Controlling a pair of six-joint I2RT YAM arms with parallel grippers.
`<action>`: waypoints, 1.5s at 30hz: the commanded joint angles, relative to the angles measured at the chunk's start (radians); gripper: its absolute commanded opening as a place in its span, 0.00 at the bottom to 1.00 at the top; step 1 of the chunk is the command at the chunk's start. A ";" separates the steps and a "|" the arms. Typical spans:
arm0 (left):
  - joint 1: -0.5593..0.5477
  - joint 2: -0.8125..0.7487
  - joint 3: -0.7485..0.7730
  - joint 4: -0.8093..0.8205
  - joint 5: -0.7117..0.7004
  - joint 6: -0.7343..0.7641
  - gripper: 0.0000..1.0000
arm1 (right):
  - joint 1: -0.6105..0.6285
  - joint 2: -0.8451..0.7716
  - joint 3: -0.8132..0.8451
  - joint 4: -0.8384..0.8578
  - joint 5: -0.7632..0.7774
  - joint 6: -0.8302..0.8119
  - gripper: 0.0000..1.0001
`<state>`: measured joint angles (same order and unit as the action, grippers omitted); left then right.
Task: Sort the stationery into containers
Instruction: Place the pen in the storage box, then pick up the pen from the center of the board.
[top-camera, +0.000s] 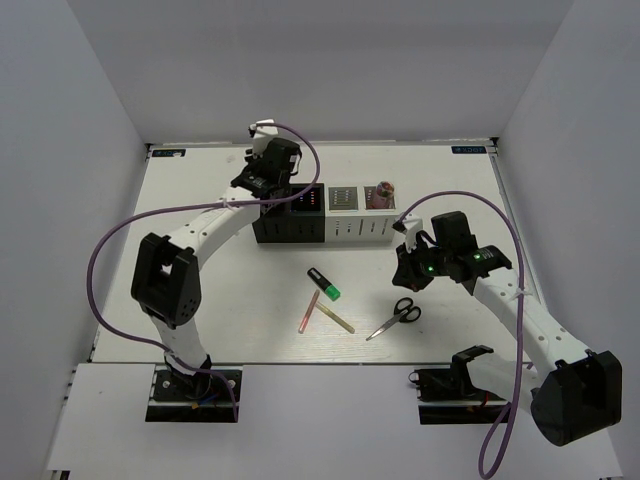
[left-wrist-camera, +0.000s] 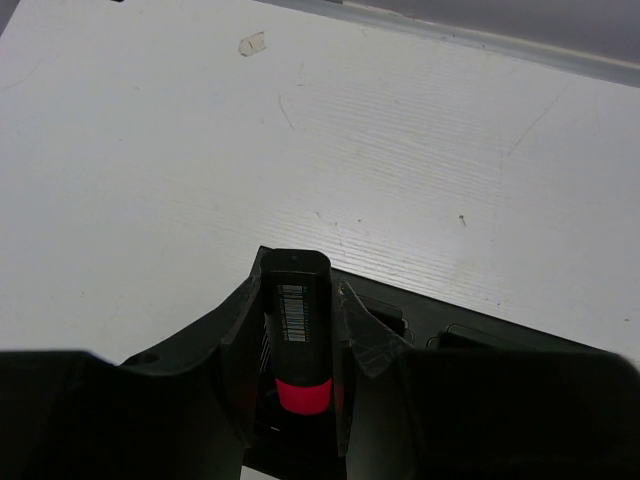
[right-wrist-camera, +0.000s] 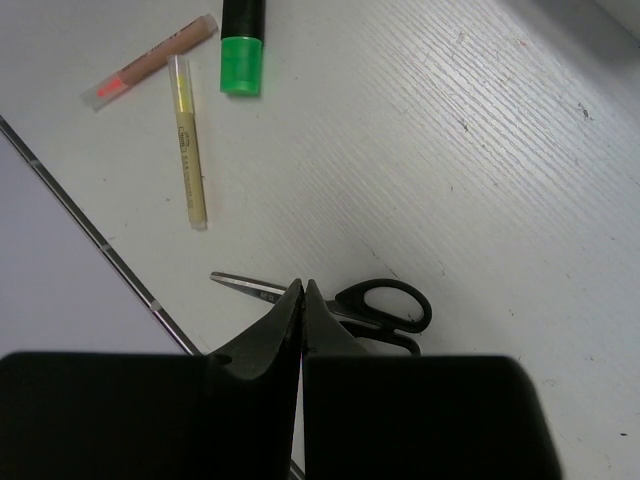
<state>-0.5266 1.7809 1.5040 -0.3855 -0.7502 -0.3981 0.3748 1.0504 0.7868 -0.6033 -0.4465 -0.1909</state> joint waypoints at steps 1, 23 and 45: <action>0.004 -0.018 -0.017 0.007 0.005 -0.024 0.30 | 0.001 -0.021 0.003 -0.010 -0.012 -0.008 0.00; -0.078 -0.285 -0.117 -0.267 0.480 -0.045 0.00 | -0.001 -0.024 0.003 -0.015 -0.008 -0.030 0.05; -0.331 -0.120 -0.407 -0.127 0.482 -0.562 0.66 | -0.002 0.020 -0.009 0.031 0.206 -0.019 0.00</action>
<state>-0.8413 1.6341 1.1034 -0.5926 -0.2470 -0.8791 0.3740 1.0733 0.7868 -0.5972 -0.2409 -0.2153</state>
